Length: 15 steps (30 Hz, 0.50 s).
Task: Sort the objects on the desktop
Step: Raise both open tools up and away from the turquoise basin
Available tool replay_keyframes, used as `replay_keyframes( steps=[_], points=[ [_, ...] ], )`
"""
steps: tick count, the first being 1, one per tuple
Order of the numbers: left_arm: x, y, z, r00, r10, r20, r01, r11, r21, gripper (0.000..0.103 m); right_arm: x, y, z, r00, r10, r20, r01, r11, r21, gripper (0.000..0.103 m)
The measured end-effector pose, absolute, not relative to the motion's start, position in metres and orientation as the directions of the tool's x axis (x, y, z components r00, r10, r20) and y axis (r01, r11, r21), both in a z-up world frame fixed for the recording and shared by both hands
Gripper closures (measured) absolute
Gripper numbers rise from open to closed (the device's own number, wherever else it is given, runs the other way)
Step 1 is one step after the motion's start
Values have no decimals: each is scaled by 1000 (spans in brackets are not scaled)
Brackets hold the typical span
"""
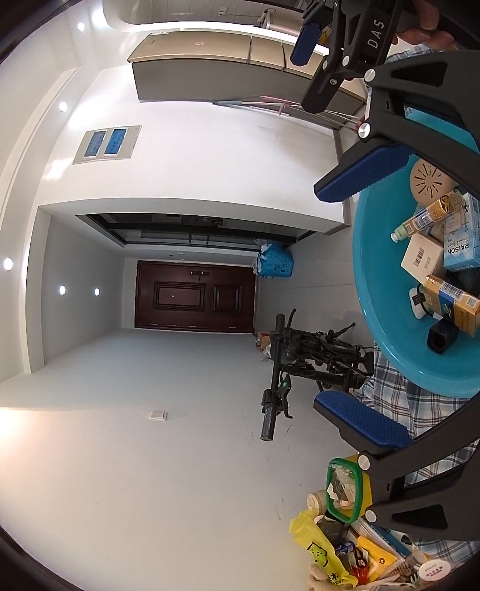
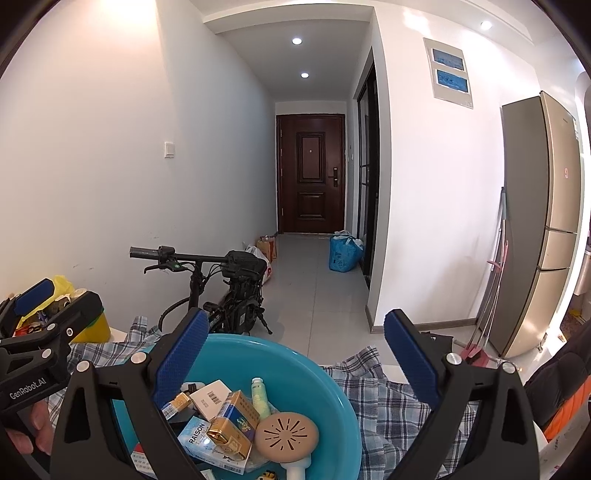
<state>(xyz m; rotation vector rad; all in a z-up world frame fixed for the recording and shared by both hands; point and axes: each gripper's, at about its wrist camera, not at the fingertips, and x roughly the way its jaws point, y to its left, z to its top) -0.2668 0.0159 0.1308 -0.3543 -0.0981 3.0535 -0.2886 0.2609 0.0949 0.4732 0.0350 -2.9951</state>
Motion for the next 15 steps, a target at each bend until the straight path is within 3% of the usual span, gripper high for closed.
replay_keyframes(
  steps=[12, 15],
  points=[
    [-265, 17, 131, -969, 76, -235, -61, -996, -69, 0, -278, 265, 102, -964, -75, -254, 82, -996, -20, 8],
    [-263, 17, 133, -972, 77, -223, -63, -996, -70, 0, -275, 267, 104, -968, -80, -238, 86, -996, -15, 2]
  ],
)
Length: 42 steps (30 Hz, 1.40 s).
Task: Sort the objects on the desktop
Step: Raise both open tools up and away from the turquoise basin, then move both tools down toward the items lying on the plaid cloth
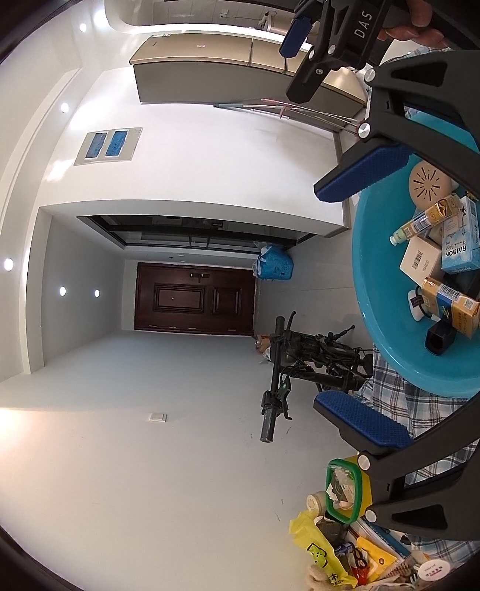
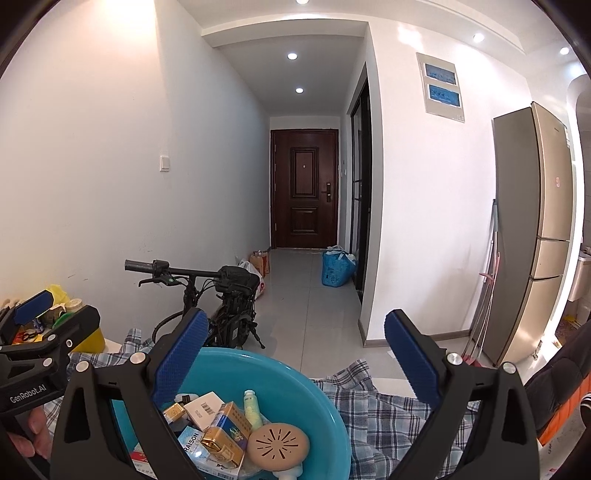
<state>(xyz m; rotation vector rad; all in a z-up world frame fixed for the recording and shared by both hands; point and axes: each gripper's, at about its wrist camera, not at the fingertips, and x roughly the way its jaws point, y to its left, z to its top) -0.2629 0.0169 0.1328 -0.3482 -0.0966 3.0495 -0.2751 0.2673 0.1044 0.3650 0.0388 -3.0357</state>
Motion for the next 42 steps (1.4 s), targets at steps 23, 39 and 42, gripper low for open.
replay_keyframes(
  steps=[23, 39, 42],
  points=[
    [-210, -11, 161, -982, 62, -179, -41, -992, -122, 0, -234, 266, 124, -963, -97, -252, 107, -994, -27, 0],
    [-124, -8, 202, -993, -14, -120, 20, -999, -48, 0, -160, 265, 155, -972, -128, -199, 135, -990, -25, 0],
    [-111, -13, 210, -991, 30, -130, -20, -997, -78, 0, -147, 263, 160, -972, -135, -191, 145, -988, -42, 0]
  ],
)
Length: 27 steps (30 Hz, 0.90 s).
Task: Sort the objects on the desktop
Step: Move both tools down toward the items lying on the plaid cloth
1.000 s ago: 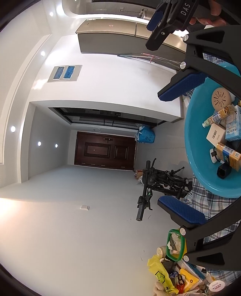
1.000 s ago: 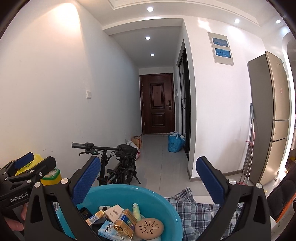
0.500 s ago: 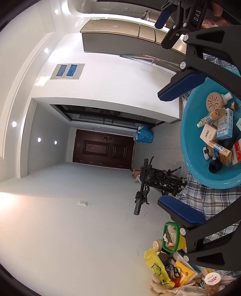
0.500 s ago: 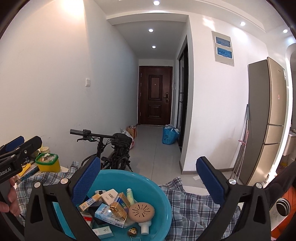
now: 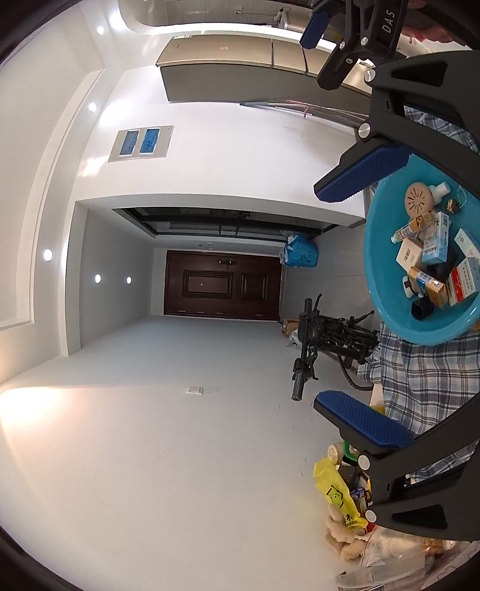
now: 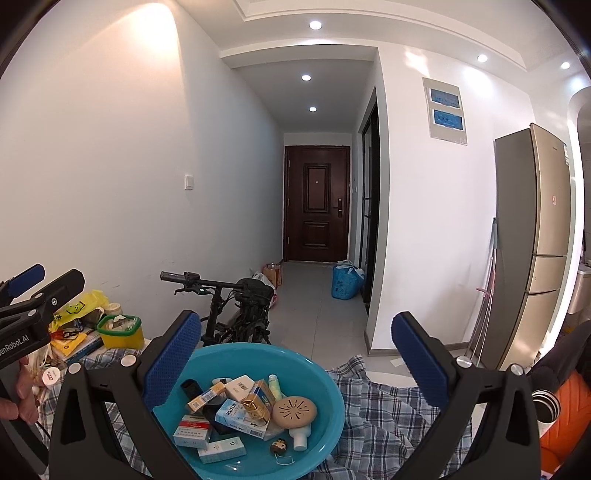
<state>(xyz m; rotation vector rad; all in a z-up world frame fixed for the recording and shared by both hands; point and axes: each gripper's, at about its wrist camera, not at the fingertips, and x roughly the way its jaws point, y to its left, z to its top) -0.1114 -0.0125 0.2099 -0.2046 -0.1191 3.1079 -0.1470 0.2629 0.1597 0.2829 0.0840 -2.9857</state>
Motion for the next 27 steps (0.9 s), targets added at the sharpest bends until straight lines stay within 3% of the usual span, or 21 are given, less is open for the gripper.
replay_keyframes(
  steps=[14, 27],
  points=[
    [-65, -3, 218, -989, 73, -128, -68, -996, -50, 0, -104, 267, 167, -977, -143, -156, 152, -987, -45, 0],
    [-41, 11, 146, -963, 97, -250, -90, -995, -41, 0, -75, 276, 102, -957, -163, -241, 163, -986, 19, 0]
  ],
)
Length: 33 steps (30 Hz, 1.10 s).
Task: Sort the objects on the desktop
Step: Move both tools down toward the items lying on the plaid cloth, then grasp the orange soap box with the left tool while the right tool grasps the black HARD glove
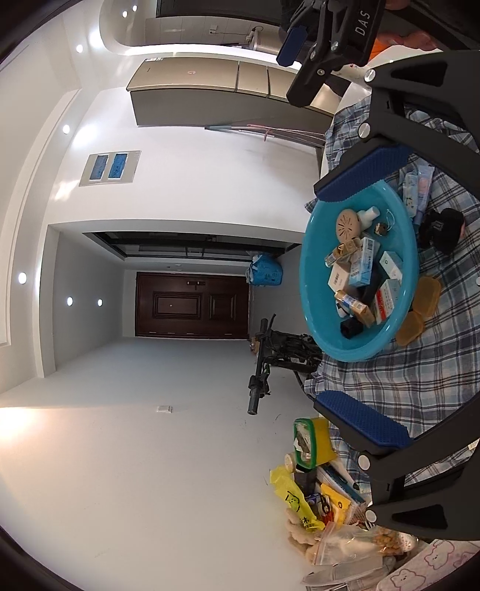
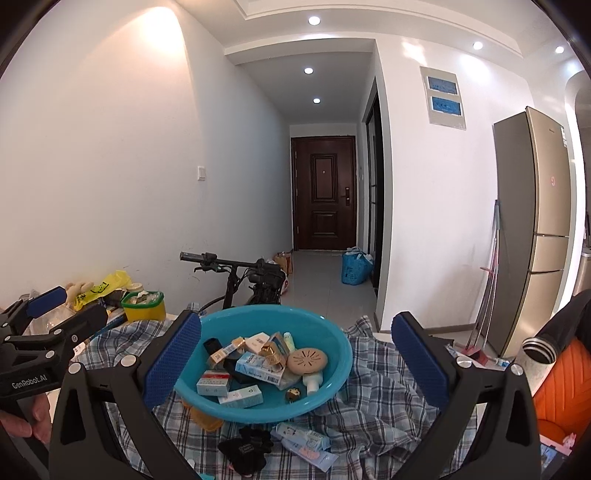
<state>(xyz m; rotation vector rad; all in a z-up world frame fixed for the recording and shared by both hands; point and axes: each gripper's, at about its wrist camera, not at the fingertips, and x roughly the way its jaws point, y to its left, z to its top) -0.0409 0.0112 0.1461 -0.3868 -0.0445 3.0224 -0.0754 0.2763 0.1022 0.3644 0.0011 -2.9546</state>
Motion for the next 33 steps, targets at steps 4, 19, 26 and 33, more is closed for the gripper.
replay_keyframes(
  steps=[4, 19, 26, 33],
  points=[
    [-43, 14, 123, -956, 79, -284, -73, -997, -32, 0, -70, 278, 76, -949, -148, -278, 145, -989, 31, 0],
    [-65, 4, 21, -856, 67, -513, -44, -997, -57, 0, -82, 285, -8, -849, -140, -509, 141, -989, 36, 0],
    [-70, -3, -17, -792, 81, -605, -41, -996, -80, 0, -84, 280, -37, -800, -146, -582, 161, -987, 26, 0],
    [-78, -3, -25, -745, 119, -657, -145, -989, -15, 0, -94, 275, -55, -719, -199, -666, 272, -962, -6, 0]
  ],
)
